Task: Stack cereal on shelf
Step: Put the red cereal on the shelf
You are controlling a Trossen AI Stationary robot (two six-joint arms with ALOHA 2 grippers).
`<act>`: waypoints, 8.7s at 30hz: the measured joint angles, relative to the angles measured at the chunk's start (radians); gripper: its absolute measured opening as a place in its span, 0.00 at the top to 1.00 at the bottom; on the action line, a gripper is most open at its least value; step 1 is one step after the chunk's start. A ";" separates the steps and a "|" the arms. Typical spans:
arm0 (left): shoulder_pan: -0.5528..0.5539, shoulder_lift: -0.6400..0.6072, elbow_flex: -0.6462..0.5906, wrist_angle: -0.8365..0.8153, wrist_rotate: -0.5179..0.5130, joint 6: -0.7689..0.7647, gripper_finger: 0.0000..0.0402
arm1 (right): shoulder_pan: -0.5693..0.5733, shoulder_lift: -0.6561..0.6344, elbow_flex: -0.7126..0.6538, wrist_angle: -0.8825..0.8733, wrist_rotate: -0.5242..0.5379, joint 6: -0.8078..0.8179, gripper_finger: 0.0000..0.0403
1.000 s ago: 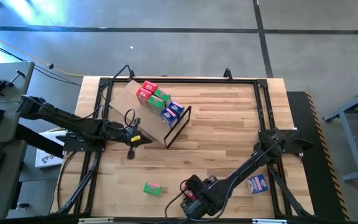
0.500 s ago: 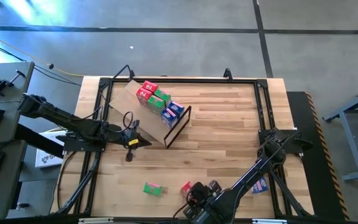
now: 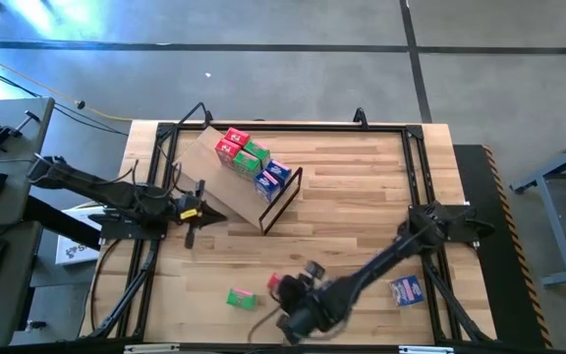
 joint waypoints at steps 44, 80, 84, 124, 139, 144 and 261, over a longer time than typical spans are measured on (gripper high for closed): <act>0.000 -0.025 0.007 0.047 0.188 -0.024 0.94 | -0.266 0.048 0.166 0.122 -0.302 -0.748 0.42; -0.124 0.861 0.733 -0.638 0.082 -0.080 0.26 | -0.133 -0.669 -0.990 0.922 0.016 -0.766 1.00; -0.098 0.916 0.755 -0.669 0.091 -0.093 0.26 | -0.133 -0.674 -0.980 0.923 0.014 -0.782 1.00; 0.182 0.555 0.798 -1.178 -0.110 0.420 0.67 | -0.141 -0.671 -0.980 0.899 -0.021 -0.823 1.00; 0.540 0.547 0.754 -1.092 -0.069 0.855 0.61 | -0.169 -0.671 -0.980 0.887 -0.074 -0.845 1.00; 0.557 0.581 0.754 -1.090 -0.026 0.866 0.56 | -0.186 -0.671 -0.980 0.887 -0.095 -0.844 1.00; 0.401 0.355 0.159 -0.395 -0.395 -0.321 1.00 | -0.290 -0.742 -0.953 0.730 -0.119 -0.965 1.00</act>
